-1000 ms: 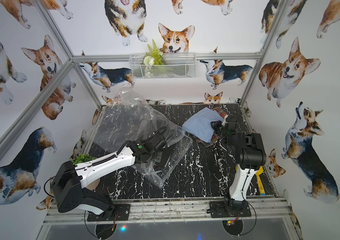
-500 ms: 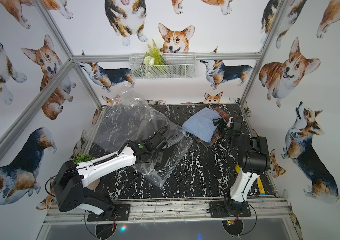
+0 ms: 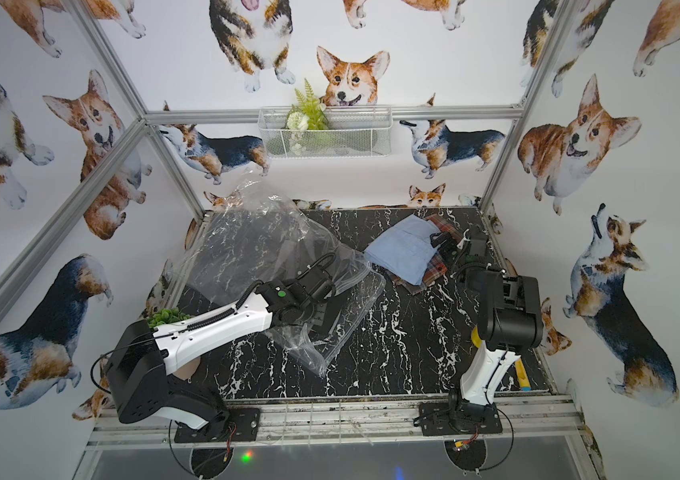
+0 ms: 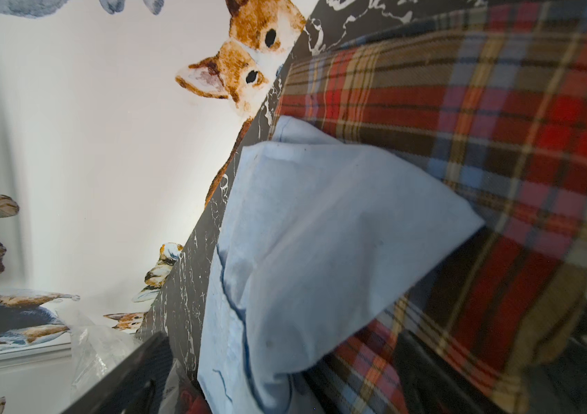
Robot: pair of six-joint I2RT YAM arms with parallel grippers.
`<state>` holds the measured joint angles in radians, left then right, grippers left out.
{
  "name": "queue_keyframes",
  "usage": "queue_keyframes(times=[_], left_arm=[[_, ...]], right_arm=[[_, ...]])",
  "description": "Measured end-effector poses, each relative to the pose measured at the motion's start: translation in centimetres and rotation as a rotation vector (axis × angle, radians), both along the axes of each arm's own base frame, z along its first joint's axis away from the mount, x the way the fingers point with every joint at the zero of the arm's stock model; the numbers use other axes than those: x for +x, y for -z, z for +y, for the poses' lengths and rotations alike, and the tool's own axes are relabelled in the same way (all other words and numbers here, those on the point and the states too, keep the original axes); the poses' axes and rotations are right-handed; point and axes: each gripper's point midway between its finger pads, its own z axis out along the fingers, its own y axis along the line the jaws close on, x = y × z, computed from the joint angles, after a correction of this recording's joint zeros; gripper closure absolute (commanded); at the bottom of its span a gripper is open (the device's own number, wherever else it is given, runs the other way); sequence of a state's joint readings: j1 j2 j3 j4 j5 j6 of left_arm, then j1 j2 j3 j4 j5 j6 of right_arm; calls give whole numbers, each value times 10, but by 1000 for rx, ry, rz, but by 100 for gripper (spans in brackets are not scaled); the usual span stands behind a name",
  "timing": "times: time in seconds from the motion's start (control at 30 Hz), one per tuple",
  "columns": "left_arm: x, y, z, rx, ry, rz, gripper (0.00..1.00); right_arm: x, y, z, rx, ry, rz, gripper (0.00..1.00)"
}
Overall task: Take the shirt out of the vacuum bag
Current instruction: Place the shirt at the center of the board.
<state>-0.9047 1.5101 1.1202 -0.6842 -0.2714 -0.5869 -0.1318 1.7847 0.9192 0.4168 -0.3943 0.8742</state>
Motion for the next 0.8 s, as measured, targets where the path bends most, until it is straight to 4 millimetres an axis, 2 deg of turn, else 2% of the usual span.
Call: queue_keyframes(times=[0.07,0.13,0.23,0.3,0.33,0.43,0.63,0.73,0.8], left_arm=[[0,0,-1,-7,2,0,100],[-1,-1,-2,-18,4,-1,100],[-1,-3,-5,-38,6,3,100],[-1,-4,-9,-55,7,6,100],[-1,-5,-10,-61,6,6,100],[0,-10,-15,-92,7,4,100],[4,-34,-22,-164,6,-42,100],[4,-44,-23,-190,7,-63,100],[5,-50,-23,-208,7,-76,100]], right_arm=[[-10,-13,5,5,1,-20,1],[-19,-43,20,-17,-19,-73,0],[-41,-102,66,-87,-123,-205,0],[-63,-126,92,-116,-189,-274,0],[-73,-128,97,-116,-200,-279,0],[-104,-116,110,-125,-224,-242,0],[-158,-113,172,-117,-398,-248,0],[-179,-95,203,-124,-495,-209,0],[-183,-72,211,-135,-509,-162,0]])
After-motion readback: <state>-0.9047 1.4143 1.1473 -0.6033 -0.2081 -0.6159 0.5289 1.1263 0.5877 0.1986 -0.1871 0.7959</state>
